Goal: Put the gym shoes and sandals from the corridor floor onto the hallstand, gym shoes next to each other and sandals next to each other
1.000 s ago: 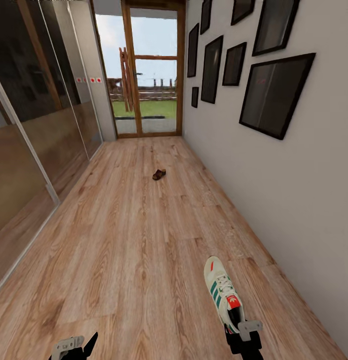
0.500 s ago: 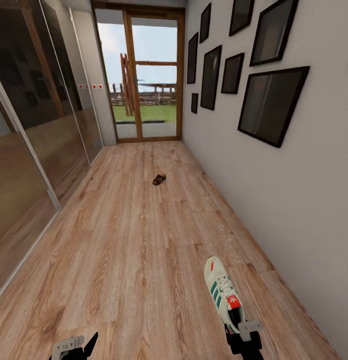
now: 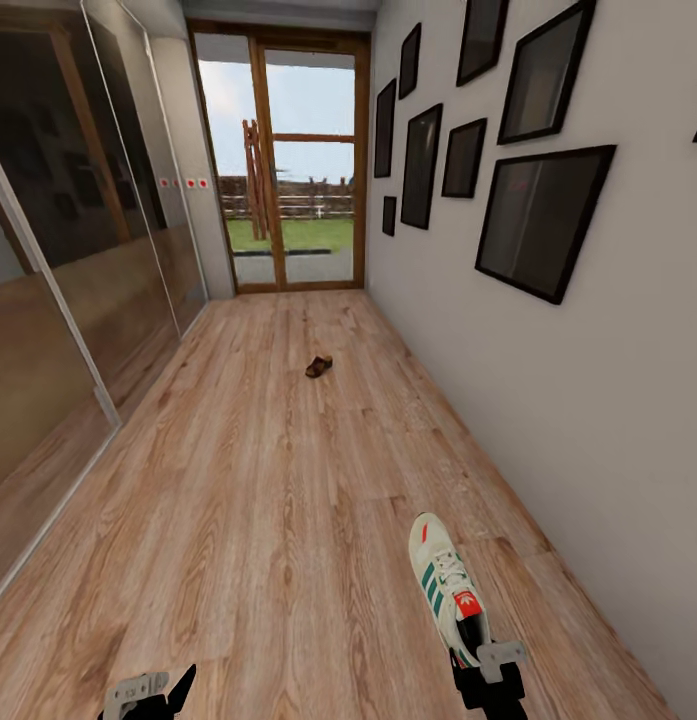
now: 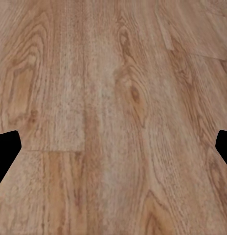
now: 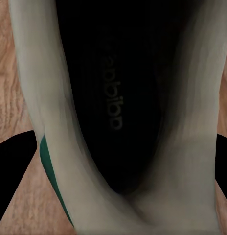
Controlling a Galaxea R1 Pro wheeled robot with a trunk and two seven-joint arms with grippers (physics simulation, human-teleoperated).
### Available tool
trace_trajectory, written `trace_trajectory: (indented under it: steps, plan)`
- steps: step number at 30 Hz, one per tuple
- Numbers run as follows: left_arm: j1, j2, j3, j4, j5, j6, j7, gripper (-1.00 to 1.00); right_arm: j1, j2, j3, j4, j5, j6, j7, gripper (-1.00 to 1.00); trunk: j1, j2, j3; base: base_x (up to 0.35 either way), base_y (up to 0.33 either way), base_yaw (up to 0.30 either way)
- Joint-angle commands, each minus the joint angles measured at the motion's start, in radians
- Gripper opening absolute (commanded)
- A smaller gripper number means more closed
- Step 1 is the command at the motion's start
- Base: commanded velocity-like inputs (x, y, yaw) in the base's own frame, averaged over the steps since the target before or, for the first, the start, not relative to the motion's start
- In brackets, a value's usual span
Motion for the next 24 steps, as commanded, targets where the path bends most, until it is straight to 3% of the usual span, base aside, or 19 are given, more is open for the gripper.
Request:
trace_trajectory:
  steps: [1, 11, 19, 24]
  plan:
    - [-0.001, 0.0, 0.002, 0.001, 0.009, 0.002, -0.009, 1.0, -0.001, 0.0, 0.007, 0.0, 0.007, -0.001, -0.011, -1.0, 0.0, 0.0, 0.0, 0.263, 0.0, 0.0]
    - [-0.001, 0.0, 0.003, 0.002, 0.009, 0.002, -0.009, 1.0, -0.001, 0.002, 0.006, 0.0, 0.005, -0.001, -0.012, -1.0, 0.0, 0.0, 0.002, 0.317, 0.023, 0.0]
    - [-0.001, 0.0, 0.004, 0.003, 0.009, 0.002, -0.009, 1.0, -0.001, 0.002, 0.006, 0.0, 0.006, -0.001, -0.012, -1.0, 0.0, 0.0, 0.002, 0.303, 0.165, 0.015]
    - [-0.001, -0.001, 0.004, 0.003, 0.009, 0.002, -0.009, 1.0, -0.001, 0.002, 0.006, 0.0, 0.006, -0.001, -0.012, -1.0, 0.0, 0.0, 0.002, 0.287, 0.196, 0.198]
